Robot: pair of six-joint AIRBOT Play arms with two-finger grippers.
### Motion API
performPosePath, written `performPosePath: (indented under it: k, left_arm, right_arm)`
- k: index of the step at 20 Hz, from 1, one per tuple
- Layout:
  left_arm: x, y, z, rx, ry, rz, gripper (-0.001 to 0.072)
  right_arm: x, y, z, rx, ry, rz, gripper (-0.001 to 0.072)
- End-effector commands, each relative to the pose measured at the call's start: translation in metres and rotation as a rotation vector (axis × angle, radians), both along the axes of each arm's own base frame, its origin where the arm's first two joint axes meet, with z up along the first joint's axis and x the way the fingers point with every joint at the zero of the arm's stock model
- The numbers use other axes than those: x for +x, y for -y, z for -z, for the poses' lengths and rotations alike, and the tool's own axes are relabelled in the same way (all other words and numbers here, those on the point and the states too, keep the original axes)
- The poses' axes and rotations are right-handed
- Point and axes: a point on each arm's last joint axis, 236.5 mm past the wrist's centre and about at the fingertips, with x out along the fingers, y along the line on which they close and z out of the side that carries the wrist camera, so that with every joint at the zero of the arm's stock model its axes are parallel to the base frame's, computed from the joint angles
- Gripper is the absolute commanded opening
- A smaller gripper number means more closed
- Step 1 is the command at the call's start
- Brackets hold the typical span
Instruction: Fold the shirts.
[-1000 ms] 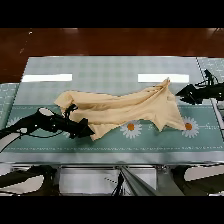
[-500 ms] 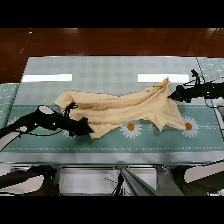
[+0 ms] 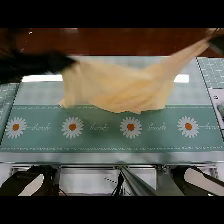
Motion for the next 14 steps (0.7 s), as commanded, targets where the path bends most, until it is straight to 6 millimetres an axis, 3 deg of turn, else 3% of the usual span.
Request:
performPosePath:
  k: [1,3,4,5,7,9,11,14]
  left_arm:
    - [-0.083,-0.051,-0.222,0.025,0.642,-0.209,0.0019]
    - [-0.135,-0.074,-0.28,0.102,0.827,-0.333,0.0019]
    - [-0.154,-0.082,-0.294,0.14,0.874,-0.389,0.0019]
    - [-0.171,-0.092,-0.303,0.191,0.906,-0.449,0.0019]
    - [-0.191,-0.11,-0.303,0.268,0.896,-0.552,0.0019]
    - [-0.198,-0.119,-0.281,0.306,0.788,-0.587,0.0019]
    - [-0.198,-0.117,-0.243,0.367,0.64,-0.543,0.0019]
    - [-0.203,-0.114,-0.19,0.452,0.436,-0.469,0.0019]
  right_arm:
    - [-0.076,-0.028,-0.188,0.015,0.451,0.112,0.0037]
    - [-0.127,-0.033,-0.253,-0.045,0.627,0.217,0.0037]
    - [-0.153,-0.034,-0.278,-0.067,0.687,0.276,0.0037]
    - [-0.176,-0.034,-0.295,-0.098,0.725,0.331,0.0037]
    - [-0.213,-0.031,-0.31,-0.162,0.745,0.434,0.0037]
    - [-0.24,-0.03,-0.312,-0.206,0.732,0.5,0.0037]
    - [-0.257,-0.035,-0.301,-0.268,0.696,0.516,0.0037]
    - [-0.261,-0.03,-0.252,-0.374,0.498,0.52,0.0037]
